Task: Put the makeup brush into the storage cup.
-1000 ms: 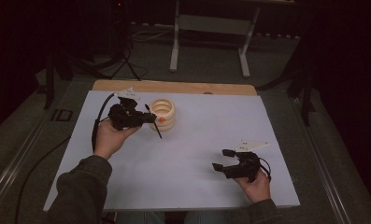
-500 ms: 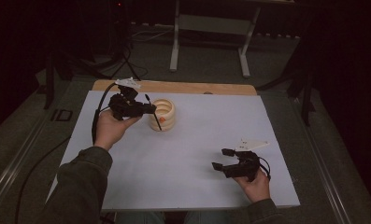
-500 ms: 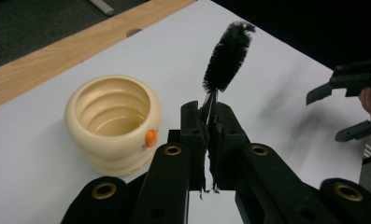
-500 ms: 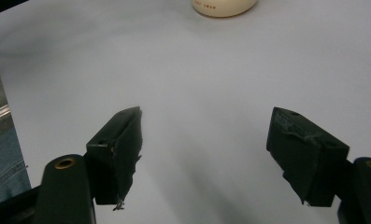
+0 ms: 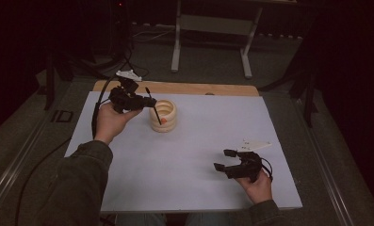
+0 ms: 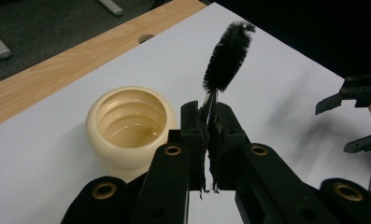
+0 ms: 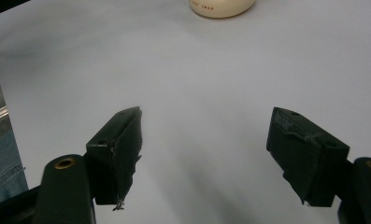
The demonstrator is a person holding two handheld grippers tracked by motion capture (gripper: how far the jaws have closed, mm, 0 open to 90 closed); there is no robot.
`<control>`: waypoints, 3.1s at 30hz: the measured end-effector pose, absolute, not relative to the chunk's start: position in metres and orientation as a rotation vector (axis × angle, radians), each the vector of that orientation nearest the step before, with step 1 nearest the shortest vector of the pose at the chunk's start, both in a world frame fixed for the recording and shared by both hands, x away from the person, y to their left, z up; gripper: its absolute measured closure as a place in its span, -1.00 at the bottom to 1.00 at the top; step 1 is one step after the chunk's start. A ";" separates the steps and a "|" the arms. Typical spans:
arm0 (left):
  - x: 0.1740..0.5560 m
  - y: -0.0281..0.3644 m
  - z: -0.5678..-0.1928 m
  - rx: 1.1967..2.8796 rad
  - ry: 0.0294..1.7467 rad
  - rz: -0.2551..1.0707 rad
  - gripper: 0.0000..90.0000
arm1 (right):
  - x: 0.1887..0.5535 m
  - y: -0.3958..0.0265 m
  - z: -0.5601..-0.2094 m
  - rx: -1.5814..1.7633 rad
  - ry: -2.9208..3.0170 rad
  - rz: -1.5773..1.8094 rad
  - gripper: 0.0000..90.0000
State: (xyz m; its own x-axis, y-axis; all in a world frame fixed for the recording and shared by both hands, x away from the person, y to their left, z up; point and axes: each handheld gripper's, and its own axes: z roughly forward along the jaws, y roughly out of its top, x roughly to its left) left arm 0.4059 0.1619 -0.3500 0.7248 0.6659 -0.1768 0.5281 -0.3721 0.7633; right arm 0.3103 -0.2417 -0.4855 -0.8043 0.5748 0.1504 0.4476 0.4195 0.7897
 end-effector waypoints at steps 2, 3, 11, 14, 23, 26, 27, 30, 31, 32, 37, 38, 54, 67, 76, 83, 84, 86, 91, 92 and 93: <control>0.408 0.162 -0.348 2.056 0.909 0.201 0.91 | 0.310 -0.242 -0.485 0.915 2.522 1.336 -0.41; 0.410 0.162 -0.348 2.057 0.911 0.201 0.91 | 0.310 -0.242 -0.485 0.915 2.521 1.337 -0.41; 0.423 0.158 -0.343 2.059 0.937 0.209 0.91 | 0.311 -0.245 -0.482 0.911 2.509 1.346 -0.42; 0.428 0.156 -0.340 2.064 0.944 0.218 0.91 | 0.312 -0.246 -0.482 0.910 2.505 1.351 -0.42; 0.442 0.152 -0.334 2.059 0.972 0.235 0.91 | 0.313 -0.246 -0.481 0.903 2.504 1.357 -0.42; 0.447 0.152 -0.334 2.059 0.988 0.241 0.91 | 0.314 -0.246 -0.481 0.902 2.506 1.355 -0.42; 0.449 0.151 -0.334 2.054 0.994 0.241 0.91 | 0.314 -0.246 -0.481 0.904 2.506 1.357 -0.42; 0.453 0.150 -0.335 2.055 1.005 0.243 0.91 | 0.314 -0.246 -0.481 0.905 2.505 1.356 -0.42; 0.455 0.149 -0.335 2.054 1.010 0.244 0.91 | 0.314 -0.246 -0.481 0.906 2.505 1.358 -0.42; 0.456 0.148 -0.336 2.059 1.012 0.247 0.91 | 0.314 -0.247 -0.481 0.906 2.504 1.359 -0.42; 0.462 0.148 -0.338 2.047 1.039 0.250 0.91 | 0.315 -0.247 -0.481 0.908 2.502 1.363 -0.42; 0.463 0.149 -0.338 2.048 1.042 0.254 0.91 | 0.315 -0.247 -0.481 0.908 2.502 1.363 -0.42; 0.470 0.145 -0.349 2.061 1.098 0.276 0.91 | 0.316 -0.247 -0.481 0.910 2.499 1.365 -0.43; 0.471 0.147 -0.363 2.039 1.134 0.262 0.91 | 0.316 -0.248 -0.481 0.910 2.500 1.369 -0.43; 0.471 0.148 -0.373 2.039 1.148 0.252 0.91 | 0.316 -0.247 -0.481 0.909 2.501 1.368 -0.43; 0.471 0.145 -0.382 2.032 1.156 0.240 0.91 | 0.316 -0.247 -0.481 0.908 2.501 1.368 -0.43; 0.472 0.145 -0.384 2.042 1.157 0.240 0.91 | 0.316 -0.247 -0.481 0.909 2.501 1.368 -0.43; 0.471 0.145 -0.387 2.034 1.164 0.236 0.91 | 0.316 -0.247 -0.481 0.908 2.501 1.368 -0.43; 0.471 0.145 -0.395 2.026 1.177 0.224 0.91 | 0.316 -0.248 -0.481 0.911 2.499 1.370 -0.43; 0.471 0.145 -0.397 2.024 1.179 0.219 0.91 | 0.316 -0.247 -0.482 0.910 2.500 1.370 -0.43; 0.471 0.145 -0.399 2.026 1.182 0.218 0.90 | 0.316 -0.247 -0.482 0.909 2.501 1.369 -0.43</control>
State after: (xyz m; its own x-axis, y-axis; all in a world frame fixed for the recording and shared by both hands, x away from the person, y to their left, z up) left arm 0.4707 0.1446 -0.3990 0.5556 0.8020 -0.2194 0.6712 -0.2768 0.6877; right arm 0.3164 -0.2472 -0.4817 -0.8055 0.5728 0.1521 0.4368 0.4004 0.8056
